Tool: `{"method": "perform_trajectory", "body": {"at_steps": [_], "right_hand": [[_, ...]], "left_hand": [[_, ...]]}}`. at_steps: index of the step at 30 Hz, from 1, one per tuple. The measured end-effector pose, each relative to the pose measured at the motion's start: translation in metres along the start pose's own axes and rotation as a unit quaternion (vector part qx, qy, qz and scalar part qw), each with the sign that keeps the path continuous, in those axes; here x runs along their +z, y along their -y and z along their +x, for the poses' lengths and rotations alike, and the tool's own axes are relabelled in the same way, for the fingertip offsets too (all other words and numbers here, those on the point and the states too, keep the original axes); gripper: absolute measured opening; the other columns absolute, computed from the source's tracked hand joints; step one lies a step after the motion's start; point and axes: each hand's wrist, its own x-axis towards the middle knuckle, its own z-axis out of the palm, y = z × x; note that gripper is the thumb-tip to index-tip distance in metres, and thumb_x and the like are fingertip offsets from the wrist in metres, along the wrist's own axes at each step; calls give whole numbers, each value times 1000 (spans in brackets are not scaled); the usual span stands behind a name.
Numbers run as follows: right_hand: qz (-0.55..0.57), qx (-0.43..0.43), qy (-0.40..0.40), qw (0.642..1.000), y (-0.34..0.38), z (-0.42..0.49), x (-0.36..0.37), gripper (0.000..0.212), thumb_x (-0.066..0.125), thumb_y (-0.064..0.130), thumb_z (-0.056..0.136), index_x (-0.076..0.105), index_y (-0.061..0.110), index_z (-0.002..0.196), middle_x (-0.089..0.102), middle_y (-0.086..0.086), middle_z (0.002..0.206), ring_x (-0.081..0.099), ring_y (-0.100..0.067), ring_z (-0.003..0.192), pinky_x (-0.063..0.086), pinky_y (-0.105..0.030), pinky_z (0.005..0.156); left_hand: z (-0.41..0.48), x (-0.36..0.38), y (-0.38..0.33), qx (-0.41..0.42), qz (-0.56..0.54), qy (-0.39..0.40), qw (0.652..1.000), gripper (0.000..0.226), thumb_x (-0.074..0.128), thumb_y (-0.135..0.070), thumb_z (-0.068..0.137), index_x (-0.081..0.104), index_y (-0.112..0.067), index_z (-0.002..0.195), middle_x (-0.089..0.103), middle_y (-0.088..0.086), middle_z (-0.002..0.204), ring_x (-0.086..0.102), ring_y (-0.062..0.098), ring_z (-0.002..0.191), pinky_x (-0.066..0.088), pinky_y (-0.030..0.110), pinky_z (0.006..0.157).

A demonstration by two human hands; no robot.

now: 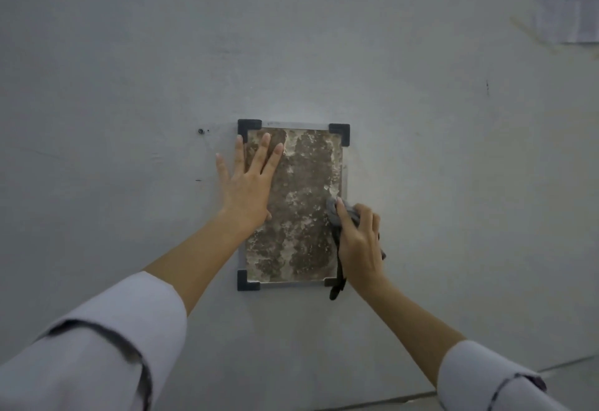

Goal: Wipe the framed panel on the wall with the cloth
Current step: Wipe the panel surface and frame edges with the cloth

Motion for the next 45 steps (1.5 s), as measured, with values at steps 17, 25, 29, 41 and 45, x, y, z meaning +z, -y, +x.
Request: {"method": "perform_trajectory", "body": {"at_steps": [17, 25, 29, 41, 45], "right_hand": [[-16, -35, 60, 997, -5, -20, -8, 79, 69, -20, 65, 43, -3, 138, 39, -16, 120, 41, -36, 99, 55, -47, 75], [30, -60, -3, 998, 24, 109, -14, 48, 59, -2, 89, 52, 9, 135, 43, -13, 119, 40, -32, 98, 53, -42, 72], [23, -66, 16, 997, 42, 118, 1, 55, 58, -4, 86, 51, 15, 137, 49, -16, 114, 43, -33, 97, 51, -47, 77], [65, -161, 20, 985, 57, 122, 2, 50, 61, -5, 84, 56, 13, 131, 47, -16, 114, 42, -30, 96, 52, -41, 78], [31, -146, 3, 989, 78, 175, 14, 54, 56, -9, 83, 53, 12, 133, 47, -19, 113, 45, -34, 93, 52, -44, 74]], "left_hand": [[-25, 24, -13, -22, -140, -31, 989, 110, 71, -9, 85, -15, -30, 152, -26, -3, 158, -12, 46, 143, 11, 51, 117], [-45, 47, -14, -34, -163, -94, 982, 110, 69, -8, 85, -19, -18, 151, -22, 6, 159, -2, 29, 149, 16, 46, 118], [-53, 53, -18, -69, -193, -102, 973, 109, 65, -27, 90, -25, -12, 148, -26, 7, 157, -5, 23, 149, 14, 47, 118], [-74, 64, -16, -131, -207, -55, 968, 106, 60, -47, 89, -19, -11, 150, -26, 8, 158, -21, 27, 146, 5, 56, 117], [-72, 69, -19, -140, -179, -59, 972, 109, 59, -51, 87, -22, -10, 147, -25, 9, 158, -19, 27, 146, 7, 57, 116]]}}
